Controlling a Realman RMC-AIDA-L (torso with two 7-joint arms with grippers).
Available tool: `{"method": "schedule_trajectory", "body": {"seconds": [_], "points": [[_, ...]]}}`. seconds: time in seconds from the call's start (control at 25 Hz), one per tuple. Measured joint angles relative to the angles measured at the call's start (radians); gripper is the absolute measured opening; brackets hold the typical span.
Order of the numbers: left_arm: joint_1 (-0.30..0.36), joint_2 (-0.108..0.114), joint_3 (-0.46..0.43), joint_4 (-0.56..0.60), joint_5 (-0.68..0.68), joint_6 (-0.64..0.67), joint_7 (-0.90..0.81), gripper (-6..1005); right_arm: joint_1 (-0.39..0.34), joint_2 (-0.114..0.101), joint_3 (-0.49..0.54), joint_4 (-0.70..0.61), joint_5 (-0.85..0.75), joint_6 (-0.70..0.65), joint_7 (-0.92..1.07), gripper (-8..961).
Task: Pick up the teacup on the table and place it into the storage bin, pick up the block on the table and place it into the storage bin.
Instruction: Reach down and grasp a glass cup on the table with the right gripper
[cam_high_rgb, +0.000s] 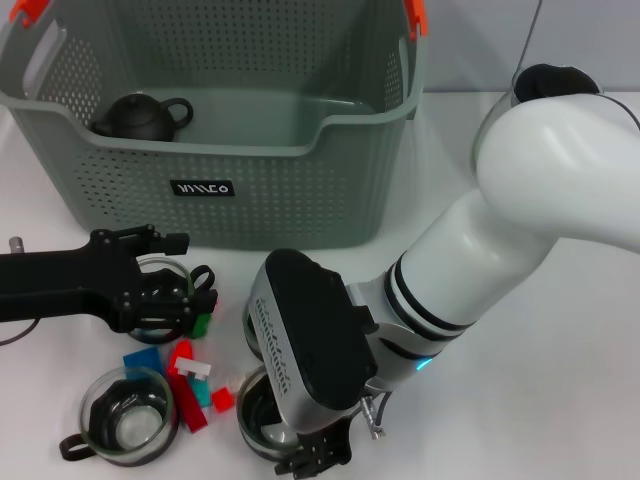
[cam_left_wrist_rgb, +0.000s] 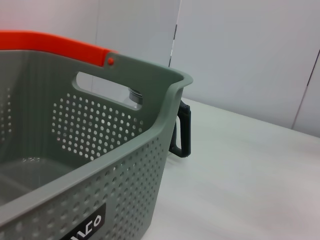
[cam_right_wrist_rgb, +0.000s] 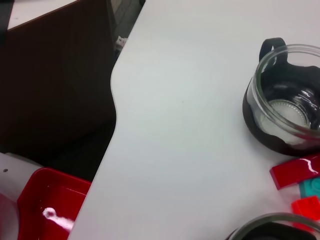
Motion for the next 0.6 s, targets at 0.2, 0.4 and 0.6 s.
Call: {"method": "schedule_trajectory", "body": {"seconds": [0.2,0.4,0.6], "points": [[0.001,0.000,0.000,0.001,0.000,-0.001,0.002,891,0.004,0.000,0.001,0.000,0.000,-0.002,0.014,440],[0.004,-0.001,-0.007,0.001,-0.001,-0.002,0.006,891,0.004,0.000,0.000,-0.001,0.000,-0.002,0.016,248],[0.005,-0.001,-0.014,0.000,-0.002,-0.003,0.012,891,0.004,-0.001,0.001,-0.001,0.000,-0.006,0.017,156]]}}
